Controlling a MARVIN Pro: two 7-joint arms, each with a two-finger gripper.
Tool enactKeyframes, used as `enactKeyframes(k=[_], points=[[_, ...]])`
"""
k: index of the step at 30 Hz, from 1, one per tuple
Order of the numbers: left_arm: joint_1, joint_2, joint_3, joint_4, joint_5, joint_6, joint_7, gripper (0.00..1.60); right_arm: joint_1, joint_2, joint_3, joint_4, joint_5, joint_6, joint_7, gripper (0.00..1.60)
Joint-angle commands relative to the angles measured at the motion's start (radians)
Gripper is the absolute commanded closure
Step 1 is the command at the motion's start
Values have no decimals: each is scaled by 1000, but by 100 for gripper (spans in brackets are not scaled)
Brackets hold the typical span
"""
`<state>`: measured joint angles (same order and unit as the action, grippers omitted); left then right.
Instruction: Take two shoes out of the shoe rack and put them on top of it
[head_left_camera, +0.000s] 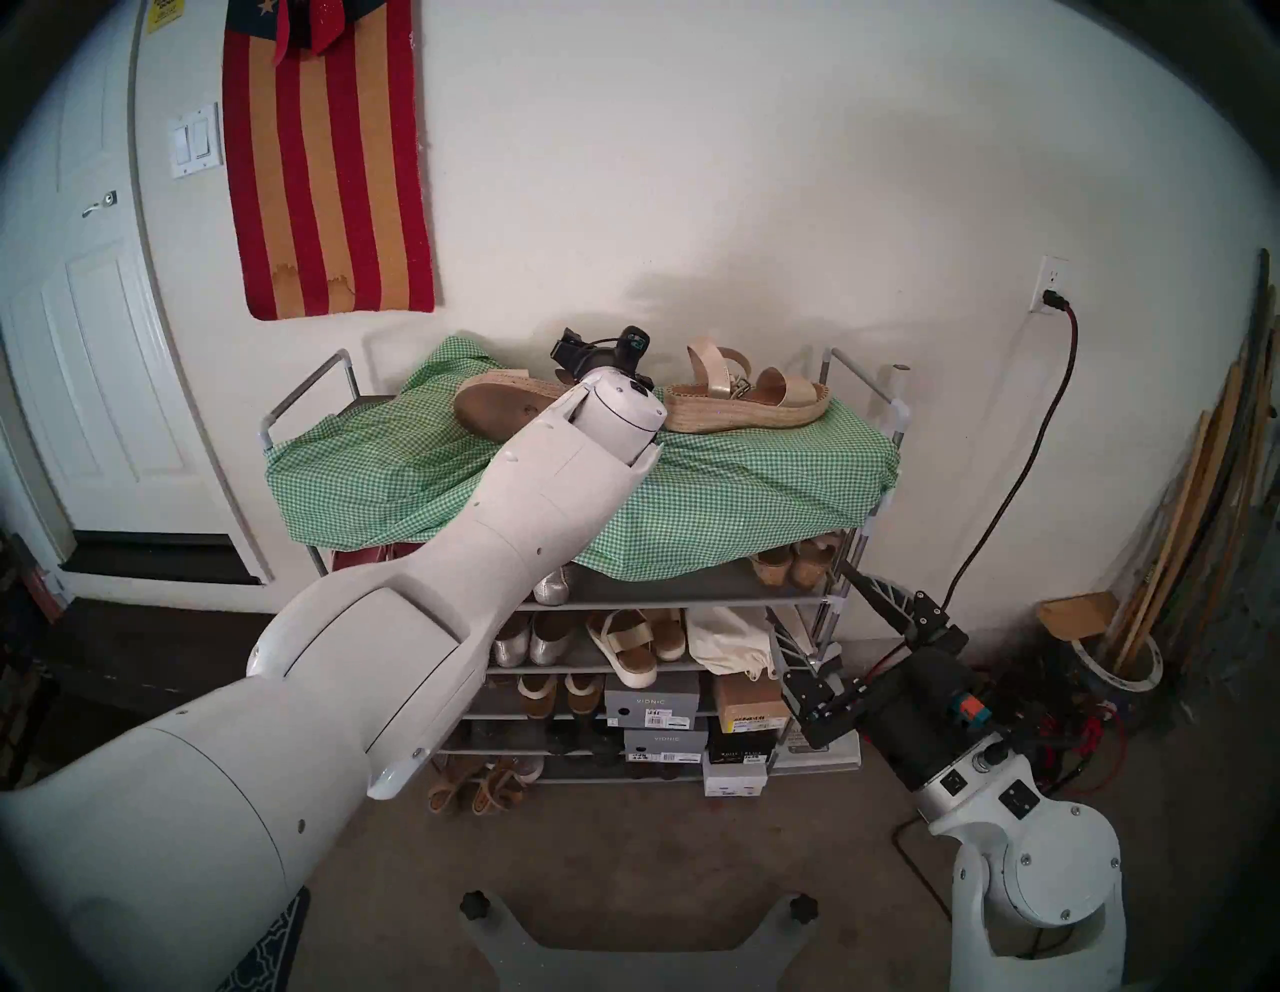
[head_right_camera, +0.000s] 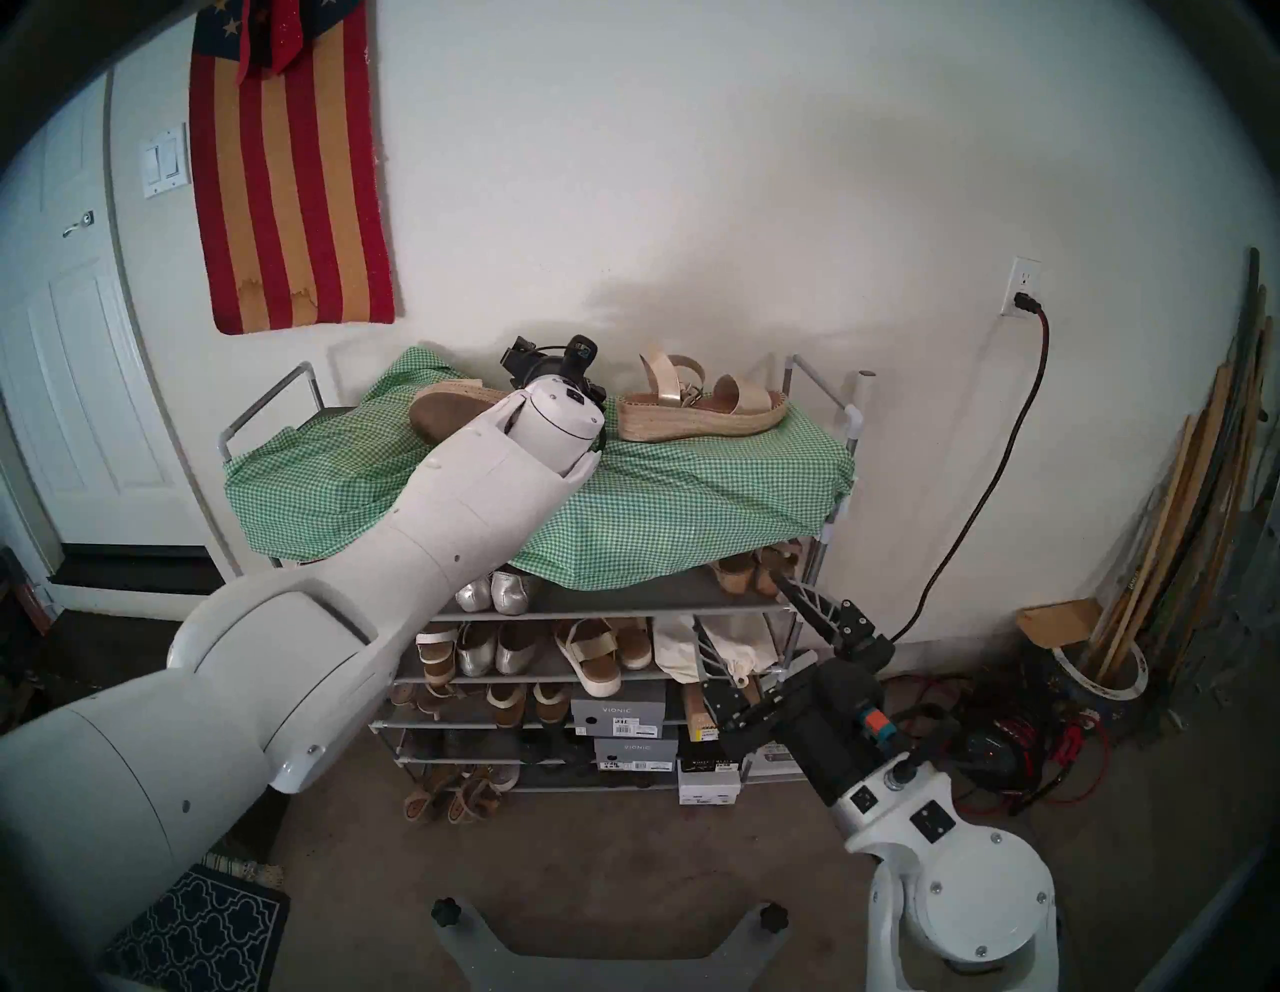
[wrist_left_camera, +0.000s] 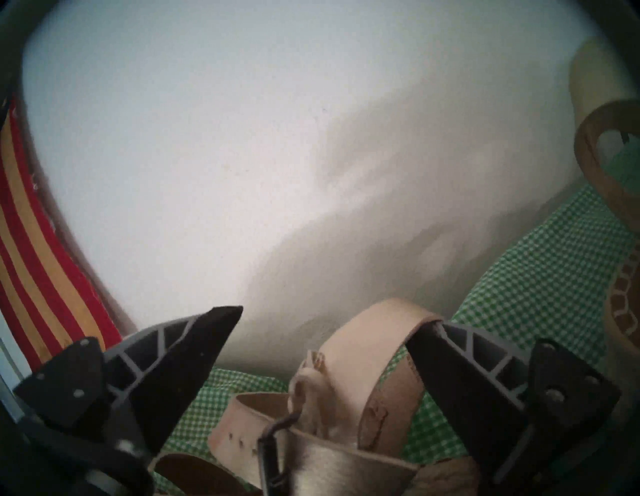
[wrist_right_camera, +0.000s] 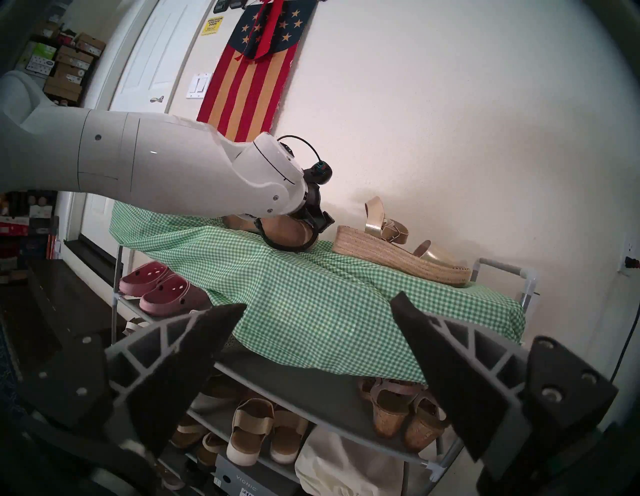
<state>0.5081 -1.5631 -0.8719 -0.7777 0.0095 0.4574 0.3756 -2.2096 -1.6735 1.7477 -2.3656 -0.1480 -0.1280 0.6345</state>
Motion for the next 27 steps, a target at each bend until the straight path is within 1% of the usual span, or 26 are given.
enactKeyframes(k=[1,3,6,7,8,12,14,15,17,18,19,20,22,23,24,26,27], points=[[-14,62,116,57,66,120,-143,0,2,-1,-4,-1,2,1,1,0],[-21,79,144,43,81,135,-142,0,1,-1,-4,-1,2,1,1,0],[-38,111,179,19,109,162,-207,0,1,-1,-3,-1,2,1,1,0],[-40,115,181,14,111,164,-194,0,1,-1,-3,-1,1,1,1,0],[-49,128,194,4,122,175,-230,0,1,-1,-3,-1,1,1,1,0],[-75,170,212,-26,143,196,-284,0,1,-1,-3,-1,1,1,1,0],[-86,190,218,-30,158,209,-301,0,1,-1,-3,-1,1,0,1,0],[-92,185,212,-21,162,215,-307,0,1,-1,-3,-1,1,0,1,0],[-100,215,216,-32,167,227,-332,0,1,-1,-2,-1,1,0,1,0],[-104,211,213,-26,172,234,-340,0,1,0,-2,-1,1,0,1,0],[-106,233,219,-34,174,241,-354,0,1,0,-2,-1,1,0,1,0],[-108,224,216,-25,179,247,-361,0,1,0,-2,-1,0,0,1,0],[-106,266,229,-43,179,259,-395,0,1,0,-2,-1,0,0,1,0],[-106,266,229,-43,179,259,-395,0,1,0,-2,-1,0,0,1,0],[-108,249,228,-34,184,266,-408,0,1,0,-2,-1,0,0,1,0],[-102,282,242,-51,184,271,-433,0,1,0,-2,-1,0,0,1,0],[-101,285,248,-55,189,275,-451,0,1,0,-2,-1,0,0,1,0]])
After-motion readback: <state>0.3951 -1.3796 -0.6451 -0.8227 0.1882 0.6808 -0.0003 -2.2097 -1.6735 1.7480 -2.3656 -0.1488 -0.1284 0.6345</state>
